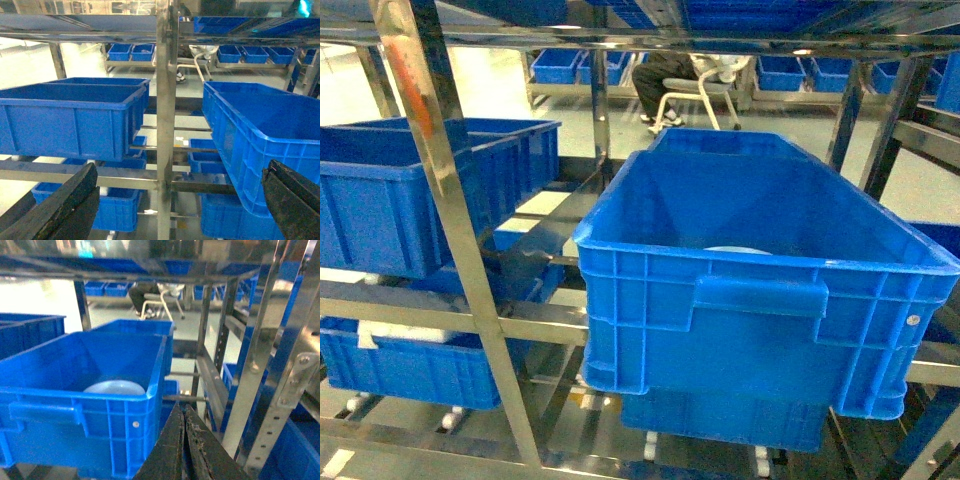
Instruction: Place blue tray on left shelf second layer neatly
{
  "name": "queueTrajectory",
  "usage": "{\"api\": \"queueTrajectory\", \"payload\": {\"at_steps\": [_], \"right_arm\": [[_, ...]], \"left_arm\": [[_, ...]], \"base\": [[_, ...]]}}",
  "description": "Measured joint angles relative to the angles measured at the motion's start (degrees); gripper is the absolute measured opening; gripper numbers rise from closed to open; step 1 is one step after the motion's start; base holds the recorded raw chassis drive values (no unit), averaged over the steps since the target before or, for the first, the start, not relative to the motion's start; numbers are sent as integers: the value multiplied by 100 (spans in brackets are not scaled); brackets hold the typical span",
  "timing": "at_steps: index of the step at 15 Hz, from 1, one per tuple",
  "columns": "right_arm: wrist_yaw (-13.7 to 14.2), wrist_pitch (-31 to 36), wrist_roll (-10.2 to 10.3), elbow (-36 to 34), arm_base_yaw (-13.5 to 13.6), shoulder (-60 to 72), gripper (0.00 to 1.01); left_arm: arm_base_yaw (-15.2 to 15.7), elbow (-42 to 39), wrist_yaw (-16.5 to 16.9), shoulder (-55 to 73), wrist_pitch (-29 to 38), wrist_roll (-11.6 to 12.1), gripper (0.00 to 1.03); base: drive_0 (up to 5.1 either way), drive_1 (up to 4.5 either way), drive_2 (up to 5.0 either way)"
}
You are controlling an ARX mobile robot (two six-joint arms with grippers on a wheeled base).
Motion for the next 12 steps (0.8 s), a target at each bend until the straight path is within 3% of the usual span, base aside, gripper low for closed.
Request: {"api": "queueTrajectory", "payload": {"at_steps": [1, 7, 8, 12], "right_arm": [[0, 271, 2, -160, 0, -74, 2], [-2, -883, -4, -160, 0, -1209, 4], [-2, -870, -4, -160, 0, -1233, 19], [0, -881, -4, -160, 0, -1228, 39]], "left_arm": [[0, 0, 0, 0, 0, 0, 98], [0, 0, 0, 0, 0, 0, 98], [0, 0, 0, 0, 0, 0, 98], [0, 0, 0, 0, 0, 0, 98]], "base": [[0, 0, 0], [0, 0, 0], [0, 0, 0], [0, 0, 0]]}}
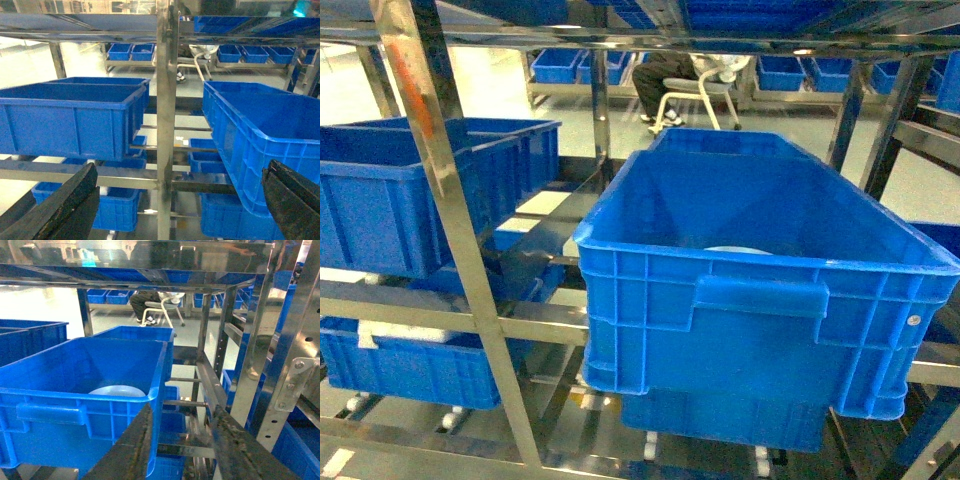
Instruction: Place blue tray on left shelf second layer neatly
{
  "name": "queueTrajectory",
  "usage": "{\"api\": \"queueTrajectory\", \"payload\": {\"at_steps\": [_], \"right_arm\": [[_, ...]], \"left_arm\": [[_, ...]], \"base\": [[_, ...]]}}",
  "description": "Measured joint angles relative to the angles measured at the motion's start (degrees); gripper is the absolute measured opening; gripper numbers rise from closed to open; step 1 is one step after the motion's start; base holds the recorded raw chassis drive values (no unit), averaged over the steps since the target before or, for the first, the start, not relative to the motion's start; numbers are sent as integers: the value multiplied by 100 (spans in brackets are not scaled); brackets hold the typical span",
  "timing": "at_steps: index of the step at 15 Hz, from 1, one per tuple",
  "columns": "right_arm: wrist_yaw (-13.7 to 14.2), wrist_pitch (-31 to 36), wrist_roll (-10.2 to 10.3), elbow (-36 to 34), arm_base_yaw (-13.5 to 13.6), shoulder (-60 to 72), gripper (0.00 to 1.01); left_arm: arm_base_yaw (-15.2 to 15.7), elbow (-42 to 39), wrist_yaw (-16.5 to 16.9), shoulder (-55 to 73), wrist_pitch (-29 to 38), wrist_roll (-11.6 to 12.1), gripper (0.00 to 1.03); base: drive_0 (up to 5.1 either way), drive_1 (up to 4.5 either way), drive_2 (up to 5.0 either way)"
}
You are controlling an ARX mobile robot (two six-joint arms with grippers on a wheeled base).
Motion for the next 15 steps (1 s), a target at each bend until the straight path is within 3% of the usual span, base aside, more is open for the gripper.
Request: {"api": "queueTrajectory", "payload": {"at_steps": [1, 3, 5, 6, 13, 14, 15], "right_arm": [[-2, 0, 0, 0, 0, 2, 46], [-2, 0, 2, 0, 0, 0, 76], [-2, 0, 0, 0, 0, 0, 98], [-2, -72, 4, 0, 0, -37, 94], [-2, -728, 4, 0, 0, -697, 20], [0, -894, 4, 2, 0, -809, 9], [-2, -1576, -11, 4, 0, -1250, 1]], "left_arm": [[0, 0, 0, 0, 0, 0, 98], [0, 0, 0, 0, 0, 0, 98], [0, 0, 0, 0, 0, 0, 98], [0, 0, 0, 0, 0, 0, 98], [0, 0, 0, 0, 0, 0, 98], [0, 0, 0, 0, 0, 0, 98], [0, 0, 0, 0, 0, 0, 98]], "base": [[0, 0, 0], [0, 0, 0], [0, 0, 0], [0, 0, 0], [0, 0, 0], [0, 0, 0], [0, 0, 0]]}}
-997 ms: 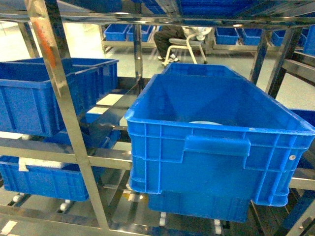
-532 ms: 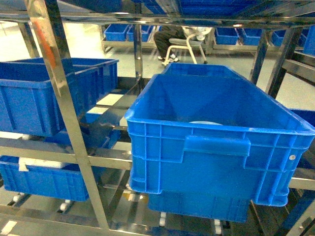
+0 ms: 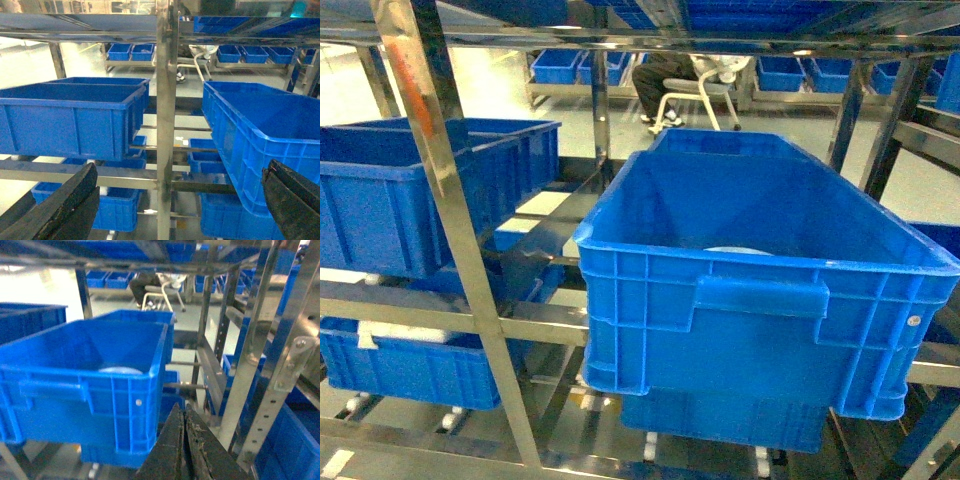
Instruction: Place blue tray on left shelf second layer neatly
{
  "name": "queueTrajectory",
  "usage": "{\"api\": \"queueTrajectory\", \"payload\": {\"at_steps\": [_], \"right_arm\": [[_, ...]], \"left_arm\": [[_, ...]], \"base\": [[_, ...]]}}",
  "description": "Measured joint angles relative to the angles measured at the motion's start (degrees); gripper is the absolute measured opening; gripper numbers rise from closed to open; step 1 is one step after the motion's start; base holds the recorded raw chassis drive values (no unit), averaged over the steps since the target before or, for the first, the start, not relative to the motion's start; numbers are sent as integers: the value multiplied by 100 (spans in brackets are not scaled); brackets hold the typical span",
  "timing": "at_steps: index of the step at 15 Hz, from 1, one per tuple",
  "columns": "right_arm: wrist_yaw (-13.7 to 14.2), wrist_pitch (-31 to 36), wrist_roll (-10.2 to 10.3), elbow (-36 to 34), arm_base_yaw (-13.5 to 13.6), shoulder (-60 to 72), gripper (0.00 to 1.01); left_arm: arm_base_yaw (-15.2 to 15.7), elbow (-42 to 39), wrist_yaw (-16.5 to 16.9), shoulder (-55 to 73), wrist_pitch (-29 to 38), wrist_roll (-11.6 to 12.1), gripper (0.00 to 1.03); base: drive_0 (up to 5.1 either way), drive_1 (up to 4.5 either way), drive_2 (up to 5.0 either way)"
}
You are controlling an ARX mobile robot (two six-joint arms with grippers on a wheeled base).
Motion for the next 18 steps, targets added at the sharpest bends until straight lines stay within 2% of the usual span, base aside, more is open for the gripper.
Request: {"api": "queueTrajectory", "payload": {"at_steps": [1, 3, 7, 8, 9, 12, 13, 18], "right_arm": [[-2, -166, 11, 0, 0, -439, 2], [4, -245, 7, -2, 0, -428, 3], [0, -205, 9, -2, 0, -435, 41], [0, -208, 9, -2, 0, -435, 56], [0, -208, 9, -2, 0, -435, 65], [2, -205, 11, -2, 0, -435, 100], [2, -203, 11, -2, 0, -435, 97], [0, -205, 11, -2, 0, -435, 98]], "left_arm": [[0, 0, 0, 0, -2, 0, 98], [0, 0, -9, 0, 4, 0, 98], [0, 0, 0, 0, 2, 0, 98], [0, 0, 0, 0, 2, 0, 98], [0, 0, 0, 0, 2, 0, 98], [-2, 0, 2, 0, 2, 0, 98], [-2, 0, 2, 0, 2, 0, 98], [4, 0, 0, 0, 2, 0, 98]], "base": [[0, 0, 0], [0, 0, 0], [0, 0, 0], [0, 0, 0], [0, 0, 0], [173, 173, 173], [202, 202, 202], [47, 47, 47]]}}
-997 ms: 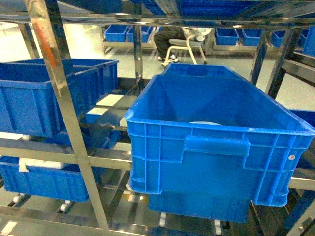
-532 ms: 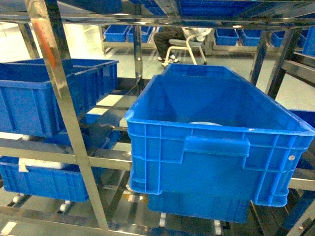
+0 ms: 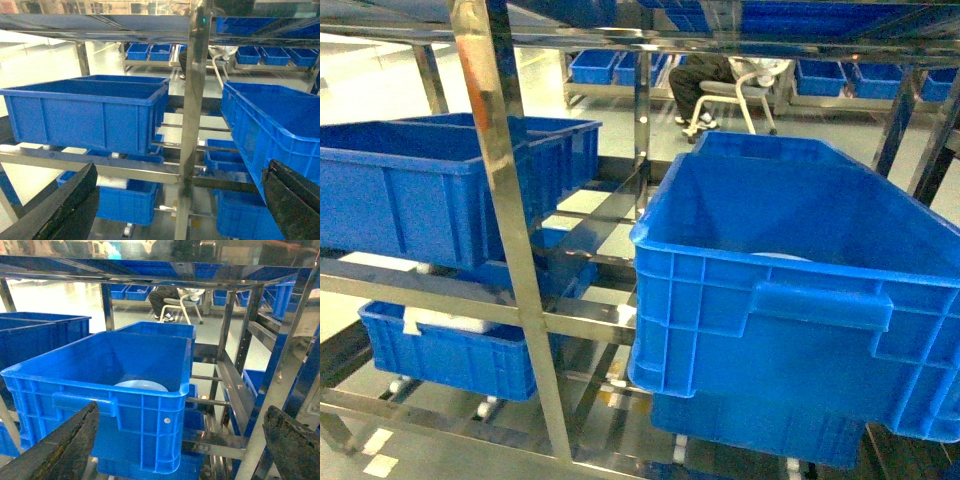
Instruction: Place blue tray on left shelf second layer neatly
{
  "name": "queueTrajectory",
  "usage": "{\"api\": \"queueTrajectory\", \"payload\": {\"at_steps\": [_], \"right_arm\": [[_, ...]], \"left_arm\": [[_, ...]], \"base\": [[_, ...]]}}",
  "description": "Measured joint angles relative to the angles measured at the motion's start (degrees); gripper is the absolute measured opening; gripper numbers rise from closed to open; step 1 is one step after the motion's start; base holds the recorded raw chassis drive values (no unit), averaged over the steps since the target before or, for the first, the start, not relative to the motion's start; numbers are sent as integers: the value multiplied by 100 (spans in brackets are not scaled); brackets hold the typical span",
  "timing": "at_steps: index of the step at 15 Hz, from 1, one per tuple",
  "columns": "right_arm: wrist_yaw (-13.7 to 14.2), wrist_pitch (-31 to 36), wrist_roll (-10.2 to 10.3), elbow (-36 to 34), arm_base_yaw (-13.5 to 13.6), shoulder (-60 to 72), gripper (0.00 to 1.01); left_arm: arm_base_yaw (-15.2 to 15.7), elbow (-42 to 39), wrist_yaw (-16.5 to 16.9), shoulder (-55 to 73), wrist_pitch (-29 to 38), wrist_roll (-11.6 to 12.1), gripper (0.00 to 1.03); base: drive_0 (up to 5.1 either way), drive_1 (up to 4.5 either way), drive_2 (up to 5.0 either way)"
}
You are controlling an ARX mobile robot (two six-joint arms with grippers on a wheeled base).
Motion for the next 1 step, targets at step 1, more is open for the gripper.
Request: {"api": "queueTrajectory", "payload": {"at_steps": [1], "right_arm": [[0, 0, 0, 0, 0, 0, 98]], "left_arm": [[0, 0, -2, 0, 0, 0, 98]], "base": [[0, 0, 0]]}}
